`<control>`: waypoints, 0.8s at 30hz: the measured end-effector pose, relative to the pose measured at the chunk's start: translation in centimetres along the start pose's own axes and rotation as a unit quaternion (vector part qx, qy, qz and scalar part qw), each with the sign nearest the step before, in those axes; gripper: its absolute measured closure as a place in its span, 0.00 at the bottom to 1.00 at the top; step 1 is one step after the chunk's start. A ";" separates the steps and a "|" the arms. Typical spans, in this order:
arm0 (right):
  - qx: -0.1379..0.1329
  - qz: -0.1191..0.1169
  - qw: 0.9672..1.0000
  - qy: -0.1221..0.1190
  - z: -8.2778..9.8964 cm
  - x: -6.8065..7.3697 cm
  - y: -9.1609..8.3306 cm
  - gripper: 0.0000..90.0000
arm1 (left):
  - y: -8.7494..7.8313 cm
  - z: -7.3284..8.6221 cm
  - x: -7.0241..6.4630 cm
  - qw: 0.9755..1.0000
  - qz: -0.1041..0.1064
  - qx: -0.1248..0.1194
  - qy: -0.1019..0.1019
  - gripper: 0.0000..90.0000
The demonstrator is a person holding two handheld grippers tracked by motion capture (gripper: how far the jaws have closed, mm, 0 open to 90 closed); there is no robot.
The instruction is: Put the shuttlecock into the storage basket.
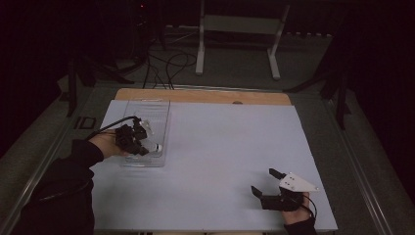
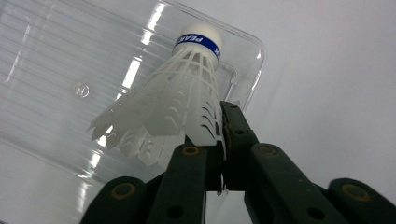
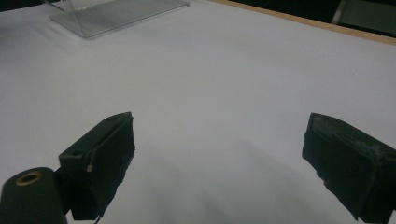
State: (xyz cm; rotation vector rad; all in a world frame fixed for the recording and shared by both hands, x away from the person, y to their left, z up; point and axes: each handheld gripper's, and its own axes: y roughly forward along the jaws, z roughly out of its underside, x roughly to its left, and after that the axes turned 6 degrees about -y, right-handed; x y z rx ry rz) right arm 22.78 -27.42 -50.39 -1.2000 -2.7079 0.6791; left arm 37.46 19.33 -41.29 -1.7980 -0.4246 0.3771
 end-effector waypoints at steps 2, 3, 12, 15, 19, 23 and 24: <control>0.000 0.000 1.000 0.000 0.0 0.0 0.0 0.10 | 0.2 -0.2 0.0 1.000 0.002 0.007 -0.003 0.98; 0.000 0.000 1.000 0.000 0.0 0.0 0.0 0.10 | 0.3 -0.2 0.0 1.000 0.001 0.008 -0.005 0.98; 0.001 0.000 1.000 0.001 0.0 0.0 0.0 0.10 | 1.0 -0.4 0.5 0.999 -0.005 0.006 -0.036 0.91; 0.001 0.000 1.000 0.001 0.0 0.0 0.0 0.10 | 1.0 -0.4 0.6 0.999 -0.011 0.008 -0.053 0.84; 0.002 0.000 1.000 0.001 0.0 -0.1 0.0 0.10 | 0.7 -0.5 0.9 0.994 -0.037 0.007 -0.103 0.60; 0.002 0.001 1.000 0.001 0.0 0.0 -0.1 0.10 | 0.3 -0.4 1.1 0.990 -0.046 -0.002 -0.133 0.44; 0.002 0.001 1.000 0.001 0.0 -0.1 0.0 0.10 | 0.3 -0.4 1.1 0.990 -0.048 -0.002 -0.131 0.39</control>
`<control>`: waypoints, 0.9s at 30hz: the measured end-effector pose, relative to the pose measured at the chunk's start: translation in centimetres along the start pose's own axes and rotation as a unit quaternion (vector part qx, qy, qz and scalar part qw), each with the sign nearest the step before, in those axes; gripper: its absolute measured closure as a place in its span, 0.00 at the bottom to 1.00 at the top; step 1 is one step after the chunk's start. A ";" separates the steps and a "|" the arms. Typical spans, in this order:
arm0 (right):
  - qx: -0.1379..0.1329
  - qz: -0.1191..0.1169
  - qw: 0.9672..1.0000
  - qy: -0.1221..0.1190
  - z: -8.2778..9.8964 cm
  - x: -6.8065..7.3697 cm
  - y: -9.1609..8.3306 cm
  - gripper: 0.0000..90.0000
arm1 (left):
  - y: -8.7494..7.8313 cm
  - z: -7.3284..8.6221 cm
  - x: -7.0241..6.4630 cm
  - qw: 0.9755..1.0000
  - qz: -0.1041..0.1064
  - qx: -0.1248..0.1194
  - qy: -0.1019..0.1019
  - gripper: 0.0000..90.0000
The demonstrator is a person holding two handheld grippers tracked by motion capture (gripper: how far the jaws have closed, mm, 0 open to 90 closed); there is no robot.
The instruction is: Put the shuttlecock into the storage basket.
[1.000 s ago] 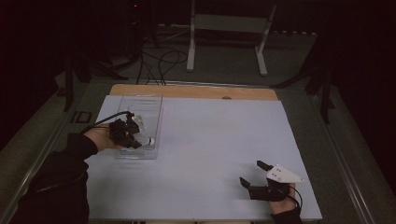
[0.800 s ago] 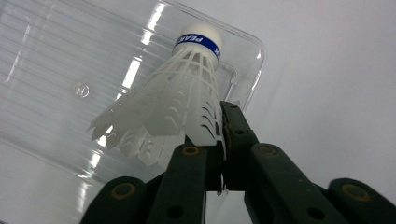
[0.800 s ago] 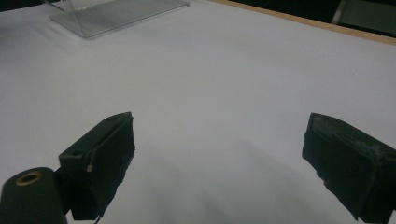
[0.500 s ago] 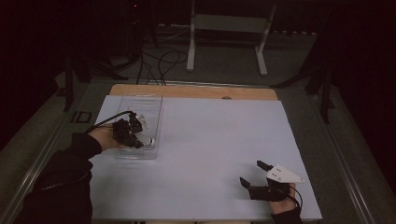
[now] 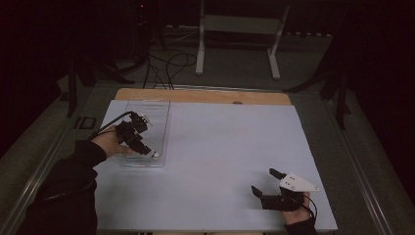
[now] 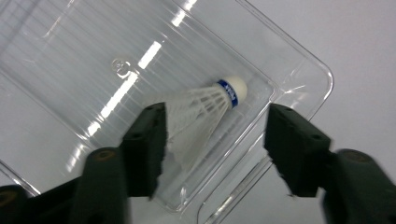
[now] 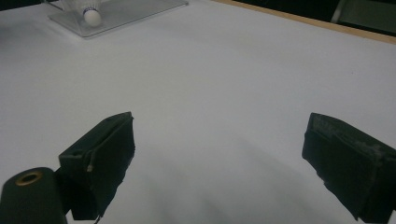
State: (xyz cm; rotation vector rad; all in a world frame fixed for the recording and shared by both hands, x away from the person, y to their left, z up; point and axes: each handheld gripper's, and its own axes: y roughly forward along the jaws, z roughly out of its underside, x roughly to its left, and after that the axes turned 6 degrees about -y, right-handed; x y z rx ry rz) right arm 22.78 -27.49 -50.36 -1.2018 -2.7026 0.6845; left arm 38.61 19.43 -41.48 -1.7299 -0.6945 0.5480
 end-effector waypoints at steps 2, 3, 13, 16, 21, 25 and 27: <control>0.000 -0.001 1.000 0.001 0.0 0.0 0.0 0.10 | -0.1 0.0 -0.1 1.000 -0.006 0.001 -0.005 0.34; 0.000 0.000 1.000 0.001 0.0 0.0 0.0 0.10 | -0.1 0.0 -0.1 1.000 -0.006 0.000 -0.007 0.30; -0.002 0.000 1.000 0.000 0.0 0.0 0.0 0.10 | -0.9 -0.2 -0.6 1.000 0.017 -0.021 -0.004 0.06; -0.002 0.001 1.000 0.000 0.0 0.0 0.0 0.10 | -1.1 -0.2 -0.8 0.998 0.040 -0.038 0.001 0.00; -0.003 0.001 1.000 -0.001 0.0 0.0 -0.1 0.10 | -1.4 -0.5 -1.8 0.997 0.046 -0.067 0.013 0.00; -0.004 0.003 1.000 0.000 -0.1 0.0 -0.1 0.10 | -1.8 -0.8 -2.5 0.993 0.069 -0.097 0.018 0.00; -0.004 0.004 1.000 0.001 -0.1 0.0 -0.1 0.10 | -1.9 -1.0 -2.8 0.992 0.074 -0.101 0.020 0.00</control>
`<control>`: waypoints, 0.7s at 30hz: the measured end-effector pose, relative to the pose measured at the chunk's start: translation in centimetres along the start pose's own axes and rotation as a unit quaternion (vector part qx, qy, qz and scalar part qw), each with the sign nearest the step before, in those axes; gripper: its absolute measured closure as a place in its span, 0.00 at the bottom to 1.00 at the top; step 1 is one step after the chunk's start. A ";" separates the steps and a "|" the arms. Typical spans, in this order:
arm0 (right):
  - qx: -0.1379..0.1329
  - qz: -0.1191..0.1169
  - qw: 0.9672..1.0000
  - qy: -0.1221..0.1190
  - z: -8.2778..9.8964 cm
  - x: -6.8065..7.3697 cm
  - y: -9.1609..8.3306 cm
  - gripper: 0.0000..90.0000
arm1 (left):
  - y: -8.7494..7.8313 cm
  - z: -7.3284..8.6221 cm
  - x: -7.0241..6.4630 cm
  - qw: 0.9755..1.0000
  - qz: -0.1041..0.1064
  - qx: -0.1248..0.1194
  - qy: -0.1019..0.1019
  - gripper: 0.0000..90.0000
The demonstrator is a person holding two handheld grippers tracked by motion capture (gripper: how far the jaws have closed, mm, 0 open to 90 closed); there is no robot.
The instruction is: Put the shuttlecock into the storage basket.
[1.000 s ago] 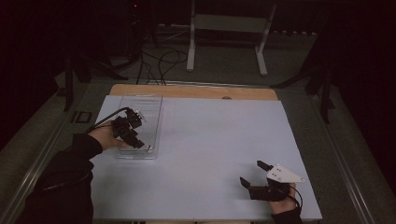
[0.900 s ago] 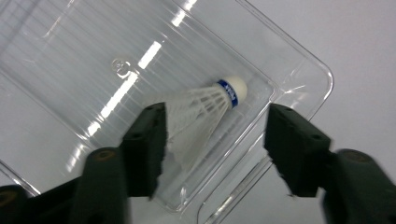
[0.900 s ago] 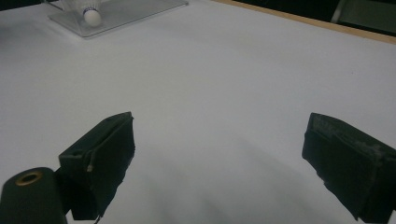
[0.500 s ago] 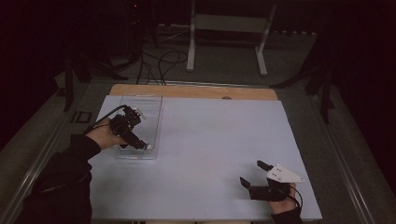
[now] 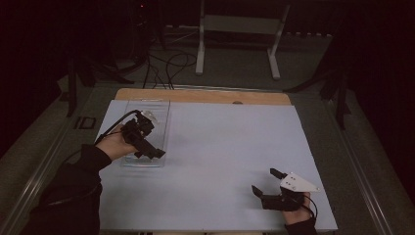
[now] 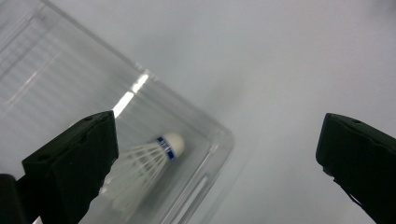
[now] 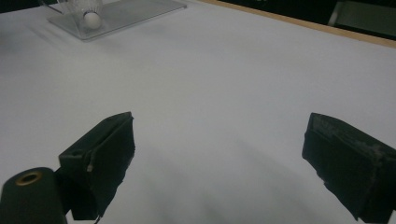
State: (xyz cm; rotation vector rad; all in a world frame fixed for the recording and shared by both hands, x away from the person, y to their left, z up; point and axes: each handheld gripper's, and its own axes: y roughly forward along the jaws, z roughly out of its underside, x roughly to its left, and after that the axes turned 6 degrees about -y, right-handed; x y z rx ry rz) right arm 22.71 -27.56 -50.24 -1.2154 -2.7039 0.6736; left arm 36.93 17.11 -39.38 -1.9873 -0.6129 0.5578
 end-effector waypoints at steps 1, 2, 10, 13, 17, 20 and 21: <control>0.000 -0.001 1.000 0.000 0.0 0.0 0.0 0.10 | 0.0 -0.1 -0.2 1.000 -0.001 -0.005 0.002 0.00; 0.000 -0.001 1.000 0.000 0.0 0.0 0.0 0.10 | 0.0 -0.2 -0.3 1.000 0.002 -0.010 0.003 0.00; -0.002 0.000 1.000 0.001 0.0 -0.1 0.0 0.10 | 0.3 -0.9 -1.2 0.999 0.007 -0.031 0.011 0.00; -0.002 0.000 1.000 0.000 0.0 -0.1 0.0 0.10 | 0.6 -1.1 -1.7 0.998 0.008 -0.049 0.027 0.00; -0.002 0.000 1.000 0.000 0.0 -0.1 0.0 0.10 | 0.9 -1.6 -2.2 0.997 0.007 -0.060 0.042 0.00; -0.002 0.000 1.000 0.000 0.0 -0.1 -0.1 0.10 | 1.3 -1.9 -2.6 0.997 0.010 -0.057 0.049 0.00; -0.002 0.000 1.000 0.000 0.0 -0.1 -0.1 0.10 | 1.3 -1.9 -2.6 0.997 0.010 -0.057 0.049 0.00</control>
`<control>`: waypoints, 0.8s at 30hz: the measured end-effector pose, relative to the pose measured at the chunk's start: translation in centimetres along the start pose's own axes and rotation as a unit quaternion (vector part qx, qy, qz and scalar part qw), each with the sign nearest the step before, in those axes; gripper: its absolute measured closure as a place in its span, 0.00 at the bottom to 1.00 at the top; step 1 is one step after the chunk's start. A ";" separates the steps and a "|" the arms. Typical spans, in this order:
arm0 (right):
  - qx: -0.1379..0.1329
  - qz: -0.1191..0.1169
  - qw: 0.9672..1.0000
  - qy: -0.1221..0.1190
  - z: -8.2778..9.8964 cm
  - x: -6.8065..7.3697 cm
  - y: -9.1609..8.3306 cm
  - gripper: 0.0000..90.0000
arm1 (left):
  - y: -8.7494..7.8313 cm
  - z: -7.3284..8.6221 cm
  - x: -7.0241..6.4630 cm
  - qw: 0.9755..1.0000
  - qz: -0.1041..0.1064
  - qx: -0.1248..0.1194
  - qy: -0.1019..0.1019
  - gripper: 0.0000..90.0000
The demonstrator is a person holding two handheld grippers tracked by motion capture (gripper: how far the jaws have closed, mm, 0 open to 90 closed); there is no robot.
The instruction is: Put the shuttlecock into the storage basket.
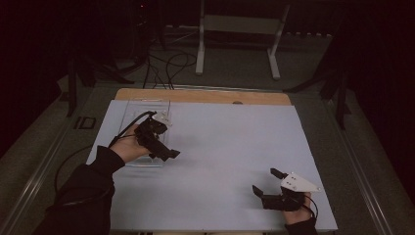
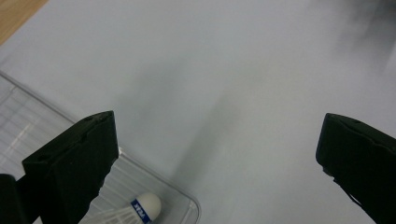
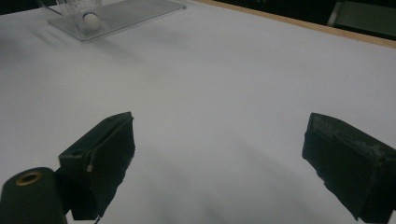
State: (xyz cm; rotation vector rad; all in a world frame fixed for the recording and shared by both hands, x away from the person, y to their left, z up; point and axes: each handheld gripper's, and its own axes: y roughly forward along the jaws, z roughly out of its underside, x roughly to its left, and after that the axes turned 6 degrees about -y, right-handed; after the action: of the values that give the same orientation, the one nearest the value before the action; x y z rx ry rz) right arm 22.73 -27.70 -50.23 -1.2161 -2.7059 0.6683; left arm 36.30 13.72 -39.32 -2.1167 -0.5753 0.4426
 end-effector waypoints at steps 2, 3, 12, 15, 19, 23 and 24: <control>-0.001 -0.001 1.000 0.001 0.0 0.0 0.0 0.10 | 0.4 -0.2 -0.4 1.000 -0.001 0.004 0.007 0.00; -0.001 -0.001 1.000 0.003 0.0 0.0 0.0 0.10 | 0.5 -0.3 -0.5 1.000 -0.002 0.004 0.010 0.00; -0.001 -0.002 1.000 0.004 0.0 0.0 0.0 0.10 | 1.1 -0.9 -1.6 1.000 0.004 -0.002 0.028 0.00; 0.000 -0.002 1.000 0.004 0.0 0.0 0.0 0.10 | 1.7 -1.0 -2.0 0.999 0.002 0.008 0.035 0.00; 0.000 -0.001 1.000 0.004 0.1 -0.1 0.0 0.10 | 2.2 -1.1 -2.5 0.999 0.006 0.010 0.036 0.00; -0.001 -0.002 1.000 0.004 0.1 -0.1 0.0 0.10 | 2.6 -1.1 -3.1 0.999 0.007 0.012 0.045 0.00; 0.000 -0.002 1.000 0.004 0.1 -0.1 0.0 0.10 | 2.7 -1.2 -3.2 0.999 0.012 0.013 0.046 0.00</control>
State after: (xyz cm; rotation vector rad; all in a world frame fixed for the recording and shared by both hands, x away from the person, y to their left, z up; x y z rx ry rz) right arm 22.75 -27.78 -50.29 -1.2105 -2.7012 0.6618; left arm 34.89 9.81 -40.62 -2.1091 -0.4897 0.3608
